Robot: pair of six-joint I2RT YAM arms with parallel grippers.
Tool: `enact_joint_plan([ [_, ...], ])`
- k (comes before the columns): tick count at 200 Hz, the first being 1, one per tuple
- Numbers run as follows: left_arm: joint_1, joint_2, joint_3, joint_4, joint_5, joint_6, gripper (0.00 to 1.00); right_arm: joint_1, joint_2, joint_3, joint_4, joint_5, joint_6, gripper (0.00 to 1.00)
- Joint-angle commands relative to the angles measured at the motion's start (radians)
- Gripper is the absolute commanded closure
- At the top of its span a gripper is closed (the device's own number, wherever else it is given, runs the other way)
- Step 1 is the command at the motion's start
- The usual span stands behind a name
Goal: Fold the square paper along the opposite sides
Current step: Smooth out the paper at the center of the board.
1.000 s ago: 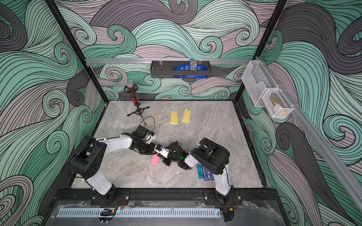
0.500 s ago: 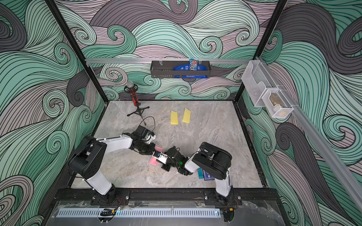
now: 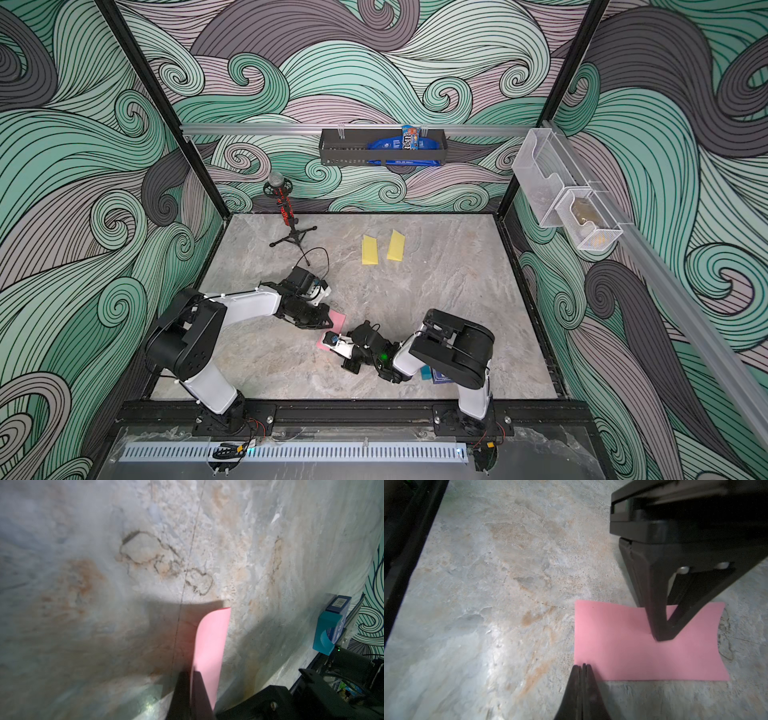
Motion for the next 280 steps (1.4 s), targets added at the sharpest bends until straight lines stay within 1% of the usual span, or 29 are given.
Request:
enact_joint_plan([
  [1, 0.01, 0.019, 0.006, -0.033, -0.043, 0.002, 1.0, 0.026, 0.019, -0.058, -0.184, -0.036, 0.022, 0.95],
  [26, 0.011, 0.019, 0.005, -0.034, -0.041, 0.002, 1.0, 0.026, -0.005, -0.071, -0.179, -0.044, 0.027, 0.96],
  [45, 0.01, 0.017, 0.002, -0.034, -0.038, 0.0, 1.0, 0.014, -0.07, -0.073, -0.174, -0.067, 0.031, 0.96],
  [67, 0.01, 0.016, 0.0, -0.034, -0.036, 0.0, 1.0, -0.081, -0.173, -0.078, -0.102, -0.156, 0.095, 0.94],
  [82, 0.01, 0.017, 0.001, -0.034, -0.036, -0.001, 1.0, -0.159, -0.198, -0.081, 0.023, -0.215, 0.174, 0.94],
  [91, 0.01, 0.016, 0.001, -0.034, -0.035, -0.001, 1.0, -0.185, -0.186, -0.076, 0.1, -0.219, 0.196, 0.95],
  [100, 0.01, 0.019, 0.002, -0.034, -0.034, 0.0, 1.0, -0.199, -0.164, -0.047, 0.128, -0.206, 0.189, 0.96],
  [121, 0.01, 0.023, 0.0, -0.034, -0.032, -0.002, 1.0, -0.217, -0.074, 0.047, 0.115, -0.177, 0.134, 0.97],
  [143, 0.01, 0.027, 0.0, -0.034, -0.03, -0.003, 1.0, -0.243, 0.028, 0.129, 0.112, -0.141, 0.118, 0.99],
  [184, 0.01, 0.026, -0.002, -0.034, -0.029, -0.005, 1.0, -0.284, 0.175, 0.202, 0.099, -0.102, 0.103, 1.0],
  [224, 0.011, 0.025, -0.001, -0.032, -0.007, -0.007, 1.0, -0.294, 0.211, 0.179, 0.094, -0.071, 0.09, 1.0],
  [280, 0.011, 0.019, -0.004, -0.031, -0.012, -0.008, 1.0, -0.323, 0.189, 0.13, 0.082, -0.004, 0.071, 1.0],
])
